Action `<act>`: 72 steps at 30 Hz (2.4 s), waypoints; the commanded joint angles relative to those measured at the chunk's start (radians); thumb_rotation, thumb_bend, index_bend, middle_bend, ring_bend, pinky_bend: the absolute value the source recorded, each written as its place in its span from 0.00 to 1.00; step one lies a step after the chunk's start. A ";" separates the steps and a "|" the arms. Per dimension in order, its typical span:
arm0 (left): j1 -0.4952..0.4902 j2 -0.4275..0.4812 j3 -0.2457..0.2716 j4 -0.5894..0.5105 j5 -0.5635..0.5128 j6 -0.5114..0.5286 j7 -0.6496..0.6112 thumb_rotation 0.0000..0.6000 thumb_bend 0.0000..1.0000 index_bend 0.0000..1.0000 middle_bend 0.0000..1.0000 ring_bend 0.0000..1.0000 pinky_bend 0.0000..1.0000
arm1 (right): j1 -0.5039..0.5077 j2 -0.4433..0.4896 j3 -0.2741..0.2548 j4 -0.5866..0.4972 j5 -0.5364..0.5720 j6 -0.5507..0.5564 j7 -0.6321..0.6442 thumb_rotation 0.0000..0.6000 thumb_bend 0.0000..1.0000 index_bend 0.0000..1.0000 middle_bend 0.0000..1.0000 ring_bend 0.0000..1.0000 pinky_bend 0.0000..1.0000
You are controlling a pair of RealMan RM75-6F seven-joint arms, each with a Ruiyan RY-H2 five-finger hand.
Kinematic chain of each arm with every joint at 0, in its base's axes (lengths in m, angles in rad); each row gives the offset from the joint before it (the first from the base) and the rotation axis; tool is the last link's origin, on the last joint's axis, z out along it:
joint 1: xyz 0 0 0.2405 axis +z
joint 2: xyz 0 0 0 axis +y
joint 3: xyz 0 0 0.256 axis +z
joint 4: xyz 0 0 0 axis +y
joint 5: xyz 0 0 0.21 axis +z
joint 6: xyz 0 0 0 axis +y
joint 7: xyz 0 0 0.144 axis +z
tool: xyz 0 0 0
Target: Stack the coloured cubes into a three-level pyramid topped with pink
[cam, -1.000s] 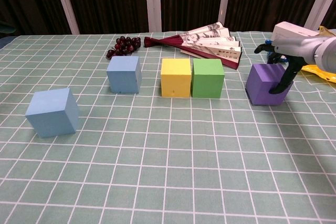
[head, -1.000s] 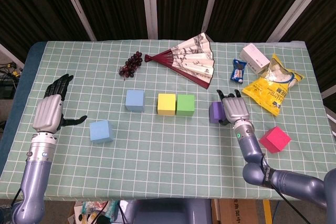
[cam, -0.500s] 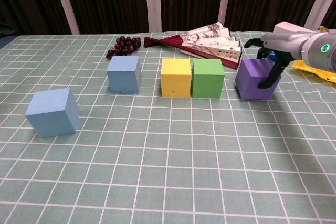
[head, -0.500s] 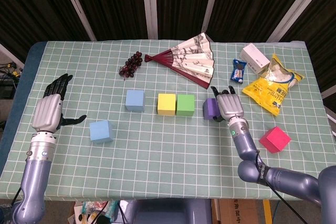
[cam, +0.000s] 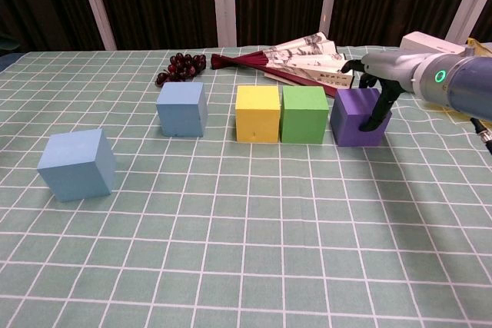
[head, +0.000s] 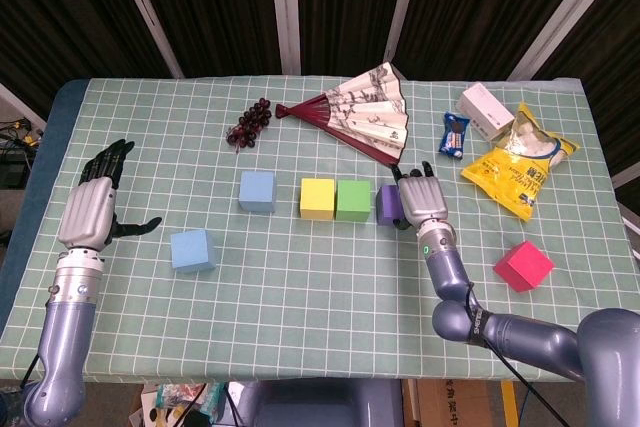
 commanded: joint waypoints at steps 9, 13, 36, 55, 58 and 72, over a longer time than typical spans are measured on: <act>-0.003 0.000 -0.002 0.009 -0.011 -0.008 -0.006 1.00 0.11 0.00 0.00 0.00 0.00 | 0.022 -0.044 0.019 0.035 0.046 0.042 -0.059 1.00 0.24 0.00 0.40 0.20 0.00; -0.003 0.001 -0.001 0.008 -0.012 -0.009 -0.007 1.00 0.11 0.00 0.00 0.00 0.00 | 0.023 -0.048 0.024 0.033 0.055 0.046 -0.070 1.00 0.24 0.00 0.40 0.20 0.00; -0.003 0.006 0.000 0.004 -0.011 -0.009 -0.012 1.00 0.11 0.00 0.00 0.00 0.00 | 0.021 -0.066 0.040 0.026 0.057 0.050 -0.087 1.00 0.24 0.00 0.40 0.20 0.00; -0.003 0.008 0.001 0.005 -0.013 -0.011 -0.014 1.00 0.11 0.00 0.00 0.00 0.00 | 0.022 -0.080 0.053 0.031 0.054 0.052 -0.090 1.00 0.24 0.00 0.40 0.20 0.00; -0.004 0.008 0.001 0.005 -0.013 -0.011 -0.014 1.00 0.11 0.00 0.00 0.00 0.00 | 0.021 -0.083 0.055 0.033 0.052 0.051 -0.087 1.00 0.24 0.00 0.40 0.19 0.00; -0.005 0.007 0.002 0.005 -0.015 -0.013 -0.015 1.00 0.11 0.00 0.00 0.00 0.00 | 0.008 -0.076 0.058 0.020 0.041 0.055 -0.076 1.00 0.24 0.00 0.11 0.00 0.00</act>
